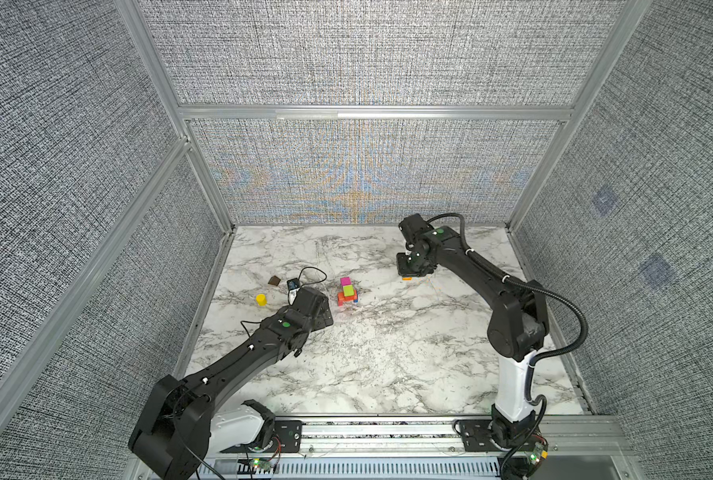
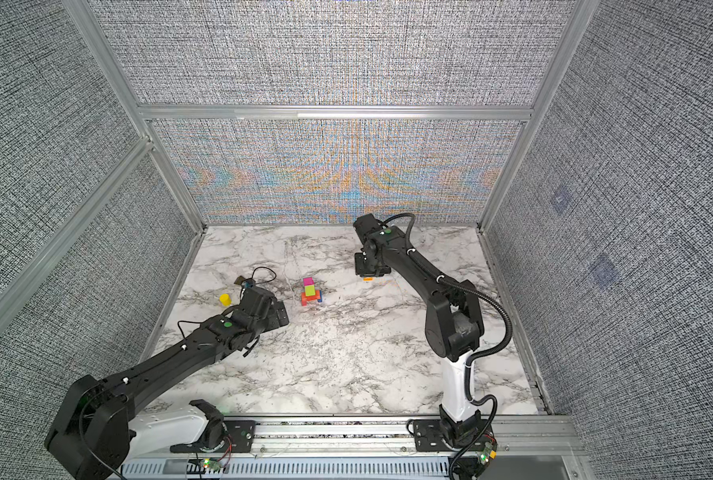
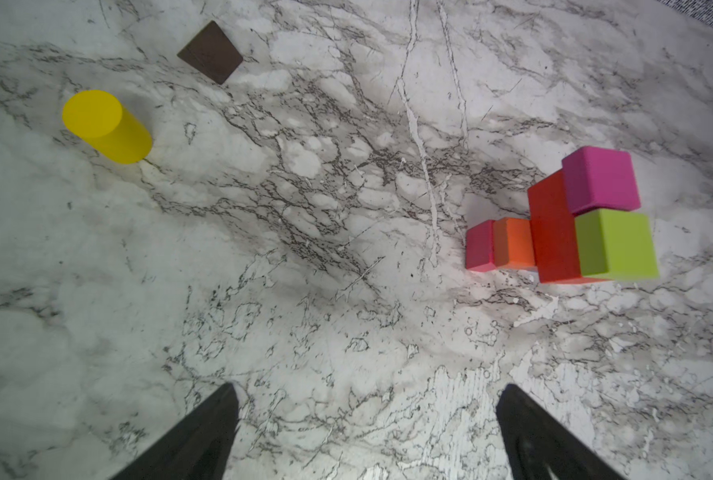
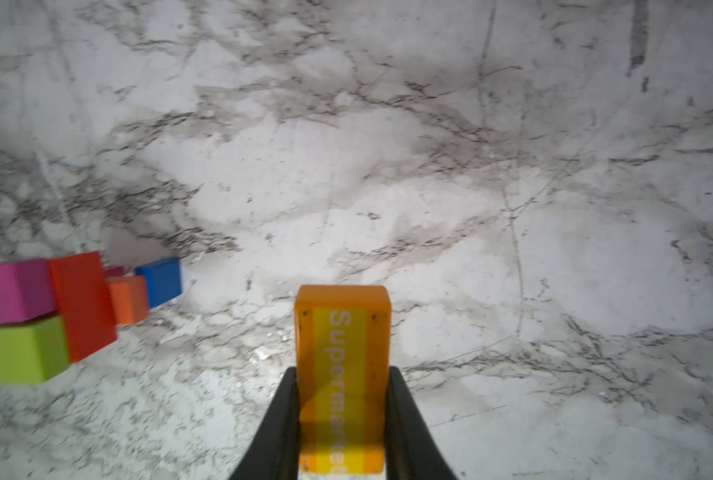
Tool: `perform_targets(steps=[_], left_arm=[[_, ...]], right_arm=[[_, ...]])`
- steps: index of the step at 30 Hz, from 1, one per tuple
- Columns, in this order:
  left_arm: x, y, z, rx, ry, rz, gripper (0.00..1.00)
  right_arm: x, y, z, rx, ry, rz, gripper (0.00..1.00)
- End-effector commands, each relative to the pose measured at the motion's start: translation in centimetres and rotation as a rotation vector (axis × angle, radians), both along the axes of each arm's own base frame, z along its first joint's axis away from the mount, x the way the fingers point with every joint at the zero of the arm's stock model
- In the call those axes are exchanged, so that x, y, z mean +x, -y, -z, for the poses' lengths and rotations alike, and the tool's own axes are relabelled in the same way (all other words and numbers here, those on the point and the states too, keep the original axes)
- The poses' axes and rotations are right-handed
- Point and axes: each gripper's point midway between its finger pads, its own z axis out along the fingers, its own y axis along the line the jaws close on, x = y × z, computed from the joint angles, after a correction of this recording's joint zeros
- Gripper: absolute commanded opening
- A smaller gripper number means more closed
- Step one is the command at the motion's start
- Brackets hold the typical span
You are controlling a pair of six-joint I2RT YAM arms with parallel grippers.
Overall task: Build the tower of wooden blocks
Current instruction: 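Carry the orange Supermarket block with the right gripper over the stack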
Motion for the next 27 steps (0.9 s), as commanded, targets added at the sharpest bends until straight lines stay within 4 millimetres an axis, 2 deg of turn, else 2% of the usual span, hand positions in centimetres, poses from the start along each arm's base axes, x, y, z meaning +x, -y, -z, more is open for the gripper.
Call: perform_targets(steps=[1,5,11,17,27], left_arm=[[-0.7,-1.2,0.3,0.057,-0.057,-0.040,0.99],[-1.1,-1.8,0.7,0.068,-0.078,-0.053,0.99],[-1.2,-2.2,2.0,-0.013,-0.099,-0.058,0.99],[-1.2,-2.9,3.3,-0.063,-0.148,-0.067,0.99],[-1.2,-3.3,3.5,-0.089,-0.145,-0.082,0.99]], right_arm=[[-1.6,-1.6,-0.6,-0.004,-0.033,-0.025,0.18],[-2.4,-4.2,-1.3,-0.015,-0.031,-0.076,0.18],[-3.0,-7.1,-1.4,-0.028,-0.019,-0.128,0.19],[-3.4,-9.2,-0.9,-0.039,-0.028,-0.158,0.19],[-3.6,-12.0,-0.4,-0.017,-0.027,-0.142,0.20]])
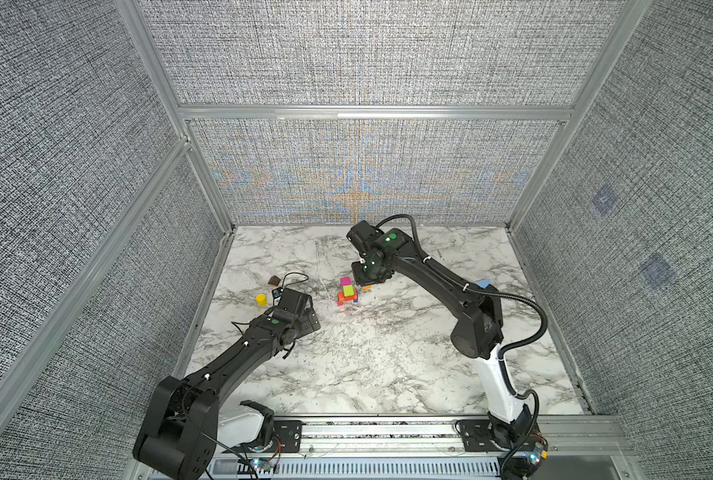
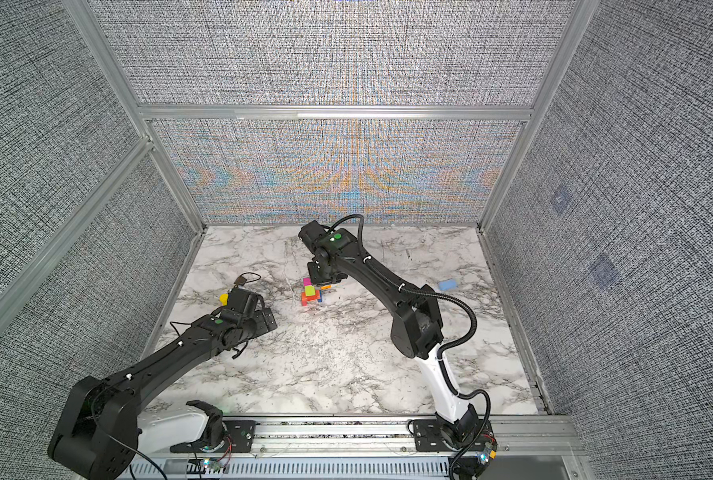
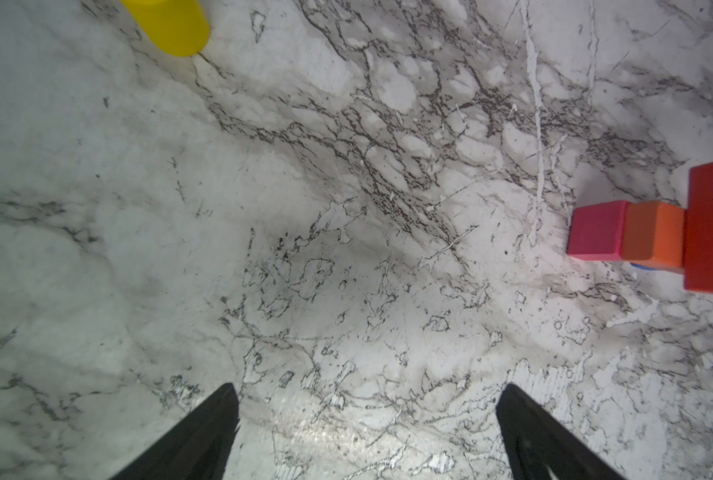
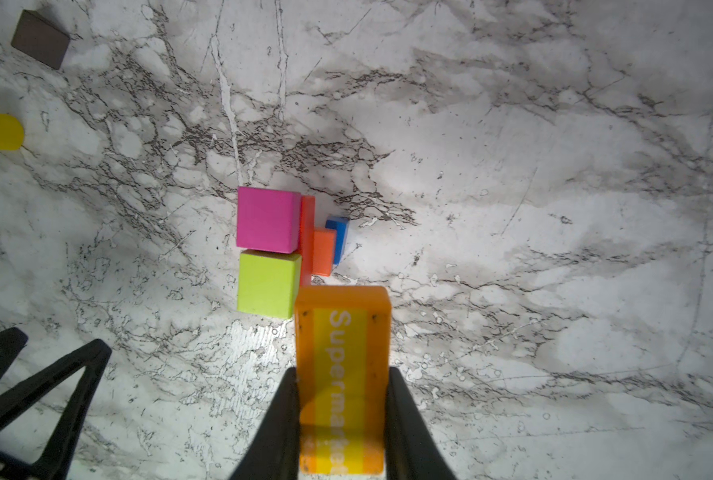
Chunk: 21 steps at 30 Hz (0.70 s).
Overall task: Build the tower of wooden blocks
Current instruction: 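Carry the orange Supermarket block with the right gripper over the stack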
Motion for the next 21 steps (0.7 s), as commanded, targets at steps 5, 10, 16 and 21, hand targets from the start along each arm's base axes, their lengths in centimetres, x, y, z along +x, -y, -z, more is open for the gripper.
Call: perform_targets(steps=[5,10,16,21], left_arm=[[0.3,0.7,-0.1,-0.041,0.013,0.018,0.99],[0.2,0.8,-0.1,-0.050,0.012,0.021,0.99],[0.2,0.9,-0.2,-0.058,0.016,0.024,0.99],[0.1,1.0,-0.2,-0.061,0.016,0.026,0.99]], right_arm=[[-0.5,-1.4,0.8,-0.009,-0.018,0.018,0.20],[-0.5,-2.9,1.3,-0.006,-0.009,0.003,0.21],[-0.4,-4.1,1.6,0.008,0.001,0.000,0.21],[-0.2,-4.5,1.8,0.002,0.009,-0.003,0.21]])
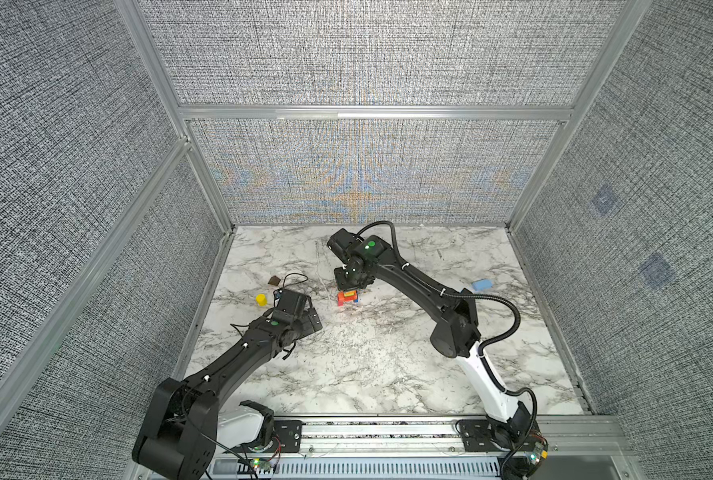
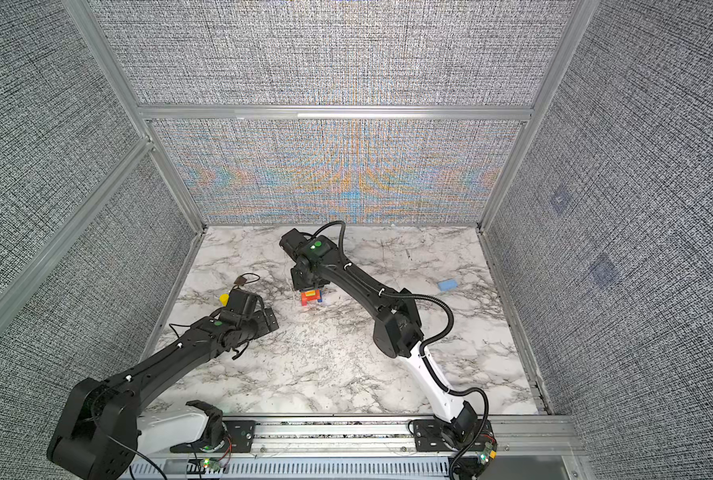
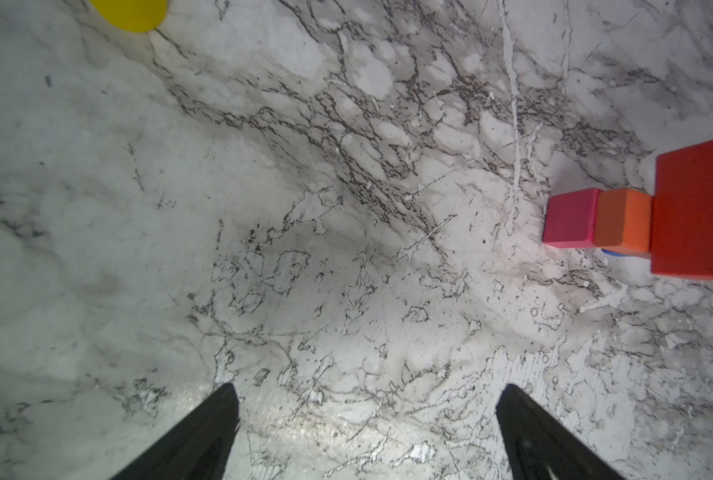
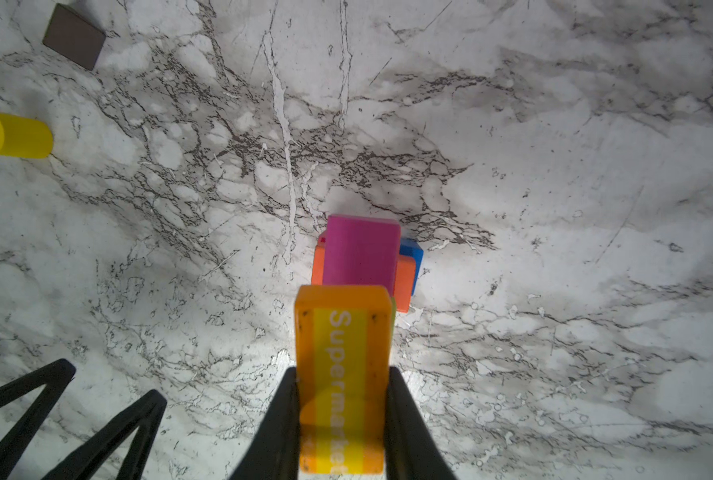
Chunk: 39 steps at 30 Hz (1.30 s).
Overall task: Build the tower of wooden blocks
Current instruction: 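Carry the orange Supermarket block with the right gripper over the stack, then lower the orange block onto the stack and open the right gripper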
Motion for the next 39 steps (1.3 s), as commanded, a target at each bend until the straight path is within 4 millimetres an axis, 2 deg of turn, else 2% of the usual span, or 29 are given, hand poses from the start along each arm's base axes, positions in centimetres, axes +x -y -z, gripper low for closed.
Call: perform_targets(steps=[1,19,30,39], left_arm=[[0.2,0.2,-0.2,-0.013,0.011,0.005,0.99],[0.4,0.5,0.1,-0.019,0.002,0.006,0.99],[0.5,0.6,0.3,-0.020,-0.002,0.006,0.99],[0.5,0.5,0.2,-0.019,-0.002,0.006,0.99]], right_arm=[[0.1,0.2,0.1,-0.018,0.007,0.009,0.21],[1.2,0.0,0.8,-0.018,0.028,0.019,0.23],[0.9,-0.3,1.3,-0.007,0.010,0.013,0.24],[0.9,-0.2,1.4,-0.013,0.007,0.013,0.31]])
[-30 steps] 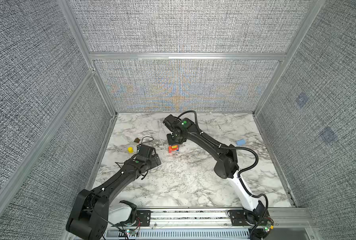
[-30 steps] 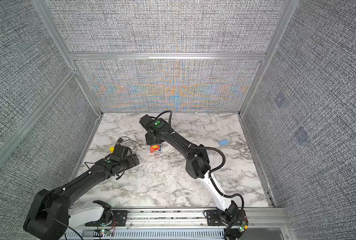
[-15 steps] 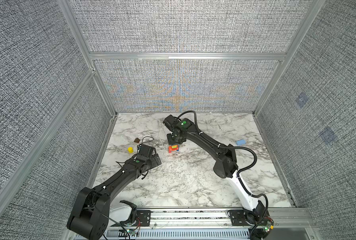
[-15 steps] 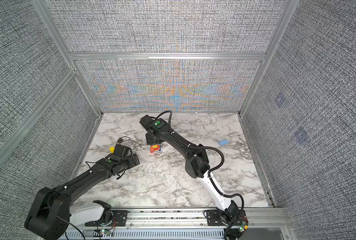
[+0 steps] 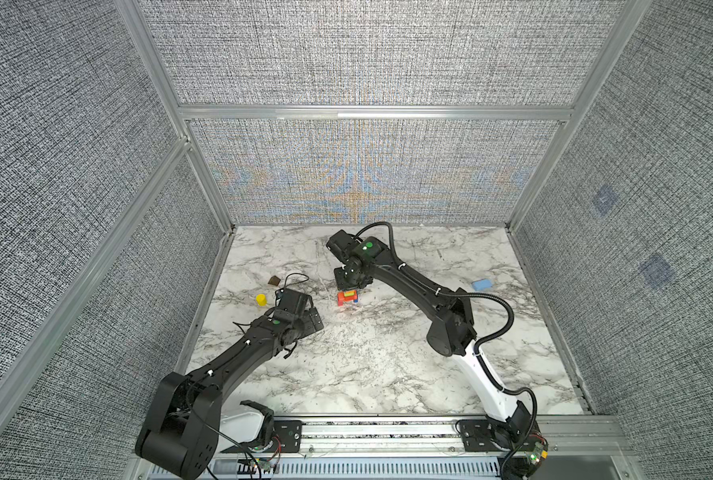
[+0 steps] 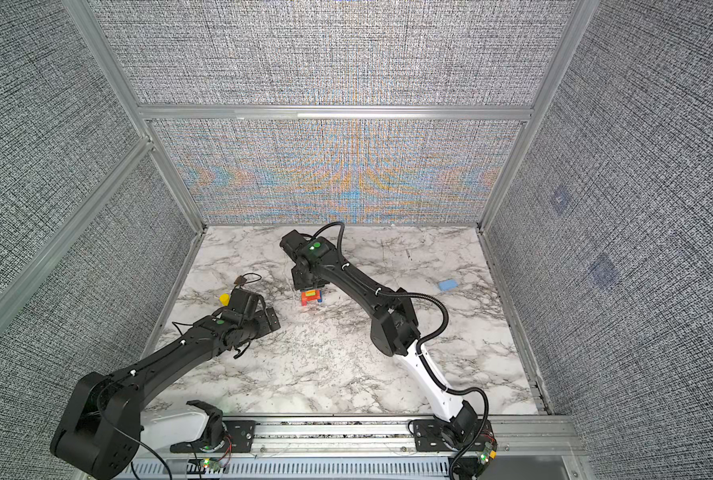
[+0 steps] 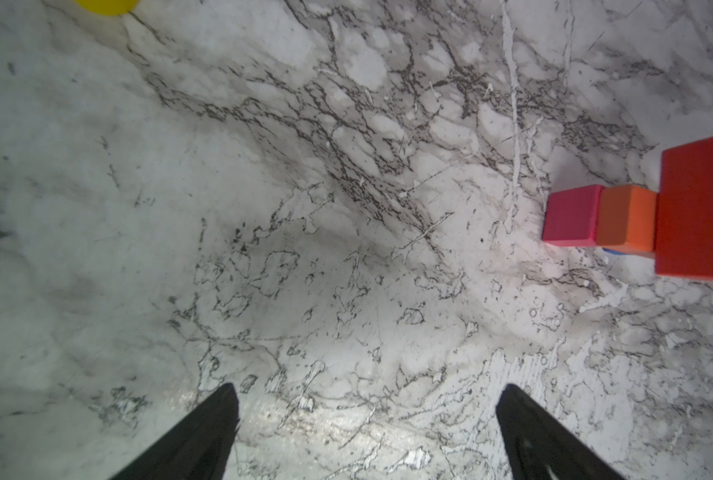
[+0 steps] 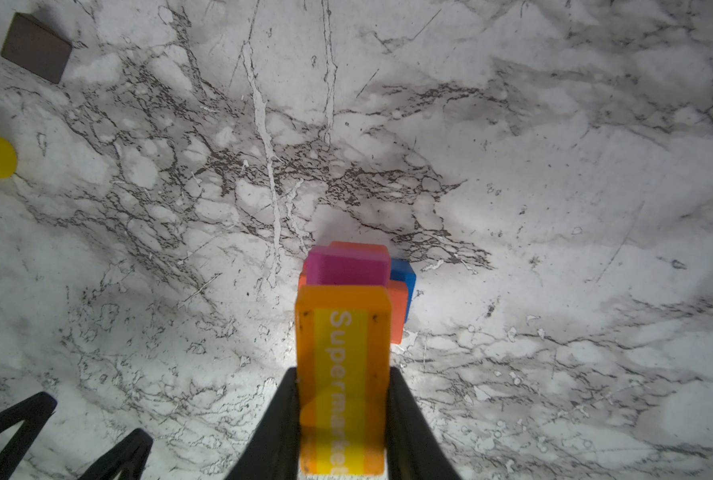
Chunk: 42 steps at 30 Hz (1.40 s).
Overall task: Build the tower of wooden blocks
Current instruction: 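Lower the orange block onto the stack and open the right gripper, then move the open right gripper over the light blue block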
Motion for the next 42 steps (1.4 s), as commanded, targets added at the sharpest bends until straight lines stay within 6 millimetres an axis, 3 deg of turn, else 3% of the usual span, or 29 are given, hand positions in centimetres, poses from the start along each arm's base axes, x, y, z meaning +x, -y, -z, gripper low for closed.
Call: perform_targets(steps=[1,10,17,27,32,42], left_arm=[[0.3,0.0,-0.3,-0.006,0.011,-0.001,0.99],[0.3,0.0,-0.3,-0.006,0.010,-0.002,0.99],[0.3,0.1,-0.4,-0.008,0.012,0.004,0.99],[0.1,0.2,-1.9,0.011,0.032,0.060,0.99],[-0.1,-0.4,-2.9,0.038,0.039,0.050,0.99],[2.2,-0.5,-6.0,0.051,0.156,0.032,0.99]], right_arm=[[0.0,-0.1,-0.1,0.006,-0.001,0.000,0.31],[0.0,-0.3,-0.1,0.018,-0.004,-0.002,0.37],[0.1,-0.3,-0.4,0.021,-0.001,-0.003,0.48],[0.4,0.3,-3.2,0.077,0.046,-0.010,0.59],[0.7,2.5,-5.3,0.102,0.089,0.019,0.60],[1.8,12.4,-6.2,0.106,0.064,0.156,0.60]])
